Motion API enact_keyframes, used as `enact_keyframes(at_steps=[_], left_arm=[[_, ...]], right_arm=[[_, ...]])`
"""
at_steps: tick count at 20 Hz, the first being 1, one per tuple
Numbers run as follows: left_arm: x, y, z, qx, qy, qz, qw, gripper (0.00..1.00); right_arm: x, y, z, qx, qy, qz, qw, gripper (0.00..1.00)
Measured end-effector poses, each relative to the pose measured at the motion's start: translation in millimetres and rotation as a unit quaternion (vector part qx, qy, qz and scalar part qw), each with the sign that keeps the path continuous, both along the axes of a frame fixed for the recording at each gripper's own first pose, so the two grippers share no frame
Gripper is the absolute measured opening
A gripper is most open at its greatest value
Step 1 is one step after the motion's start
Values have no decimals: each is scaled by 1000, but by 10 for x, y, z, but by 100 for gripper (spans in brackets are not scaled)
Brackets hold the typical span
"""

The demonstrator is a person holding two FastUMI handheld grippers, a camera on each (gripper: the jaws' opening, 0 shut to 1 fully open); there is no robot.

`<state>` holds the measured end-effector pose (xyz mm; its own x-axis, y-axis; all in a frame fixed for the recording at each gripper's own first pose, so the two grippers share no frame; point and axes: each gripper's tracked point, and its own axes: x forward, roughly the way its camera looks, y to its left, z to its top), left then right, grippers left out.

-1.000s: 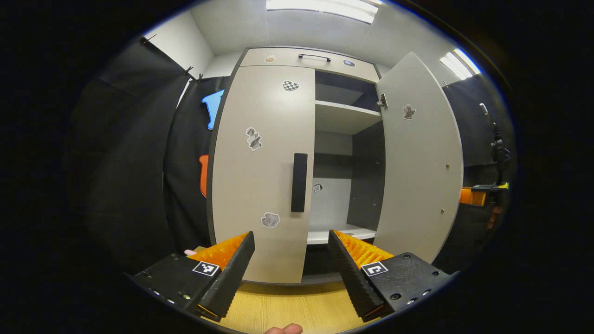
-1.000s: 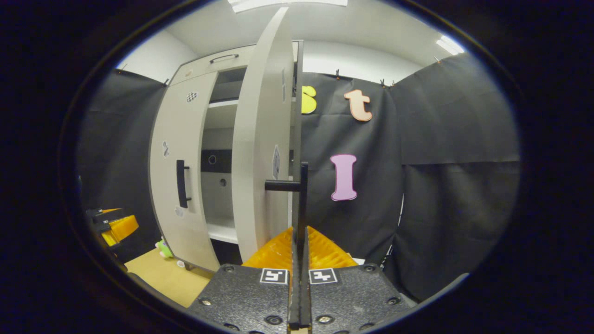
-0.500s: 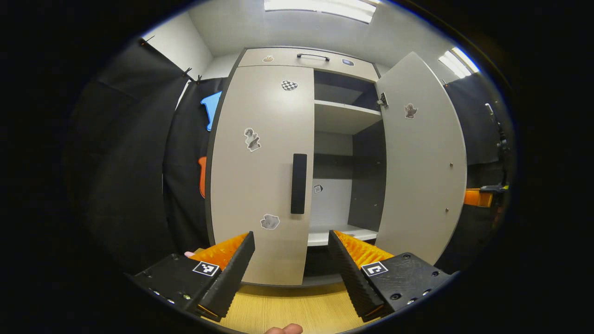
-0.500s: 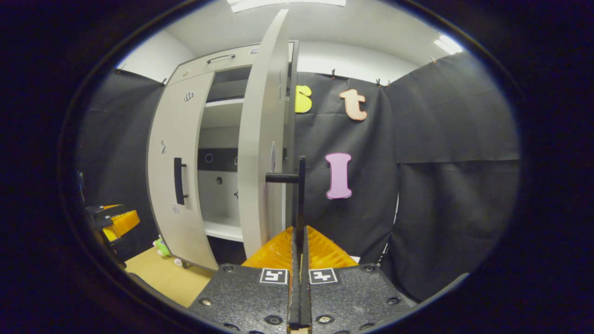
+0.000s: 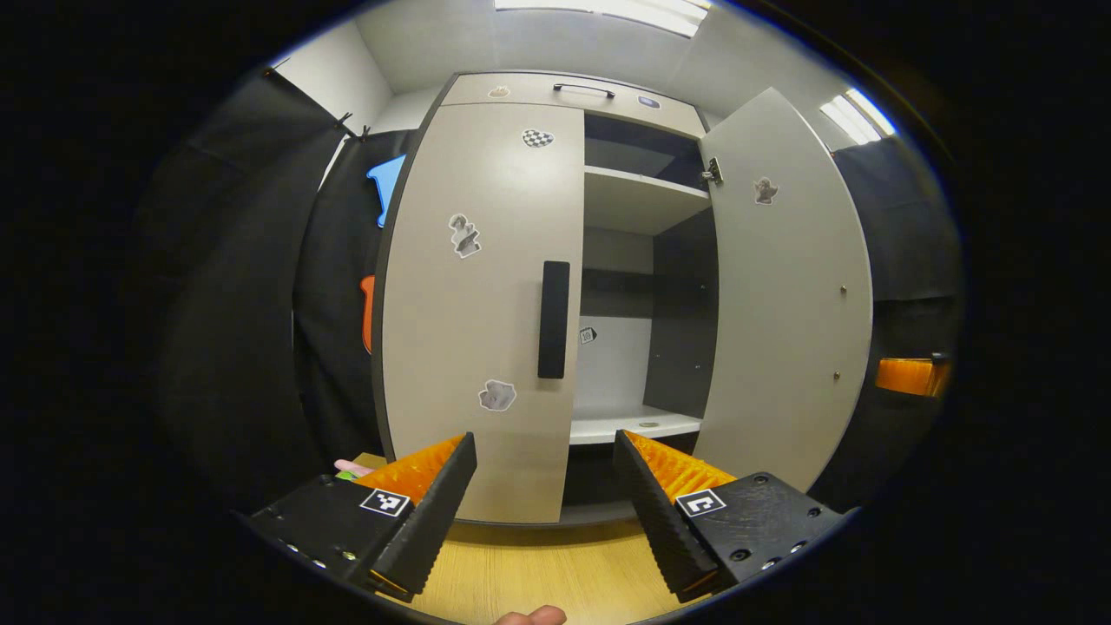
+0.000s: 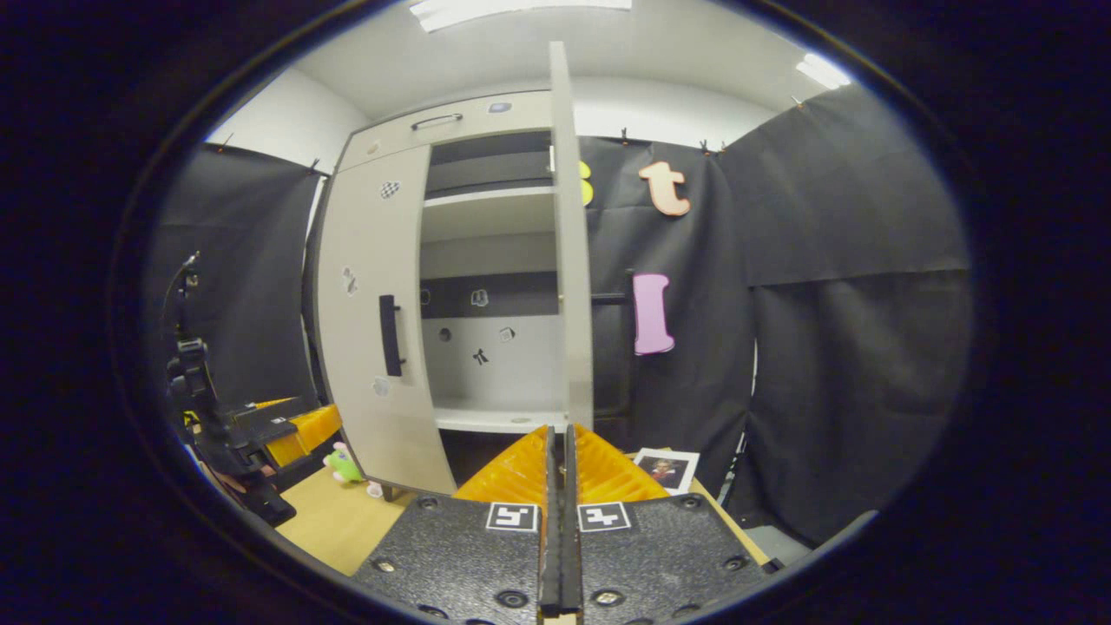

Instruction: Open the right door of the double-door shoe cabinet with the right hand, and open the left door with the left hand.

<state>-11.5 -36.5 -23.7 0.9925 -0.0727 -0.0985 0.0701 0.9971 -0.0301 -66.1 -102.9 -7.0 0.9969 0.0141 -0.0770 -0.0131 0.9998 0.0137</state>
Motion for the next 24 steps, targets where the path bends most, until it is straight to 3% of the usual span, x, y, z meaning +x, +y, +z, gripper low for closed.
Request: enact_keyframes(at_steps=[2, 6, 8, 9, 10, 12, 13, 14, 15, 24], left_arm=[[-7, 59, 10, 3, -3, 8, 1000, 95], [-11, 154, 45, 7, -12, 27, 1000, 95], [-10, 199, 59, 8, -16, 35, 999, 95], [4, 212, 78, 6, -22, 38, 999, 95], [28, 207, 96, 3, -25, 38, 999, 95], [61, 179, 120, -3, -30, 36, 999, 95], [87, 159, 148, -8, -36, 32, 999, 95], [145, 122, 189, -14, -45, 27, 999, 95], [206, 85, 211, -19, -49, 21, 998, 95], [1001, -104, 338, 16, -53, 5, 998, 95]], right_arm=[[87, 213, -22, -13, -2, 16, 1000, 4], [208, 445, -70, -36, -2, 22, 999, 44], [249, 536, -119, -33, 6, 32, 999, 53], [268, 550, -146, -32, 9, 32, 999, 62], [293, 535, -166, -32, 11, 27, 999, 63], [330, 549, -196, -28, 11, 21, 999, 74], [342, 579, -211, -23, 11, 28, 999, 90], [358, 599, -226, -18, 12, 32, 999, 96], [359, 594, -236, -17, 12, 33, 999, 100], [224, 594, -193, 4, 0, 45, 999, 100]])
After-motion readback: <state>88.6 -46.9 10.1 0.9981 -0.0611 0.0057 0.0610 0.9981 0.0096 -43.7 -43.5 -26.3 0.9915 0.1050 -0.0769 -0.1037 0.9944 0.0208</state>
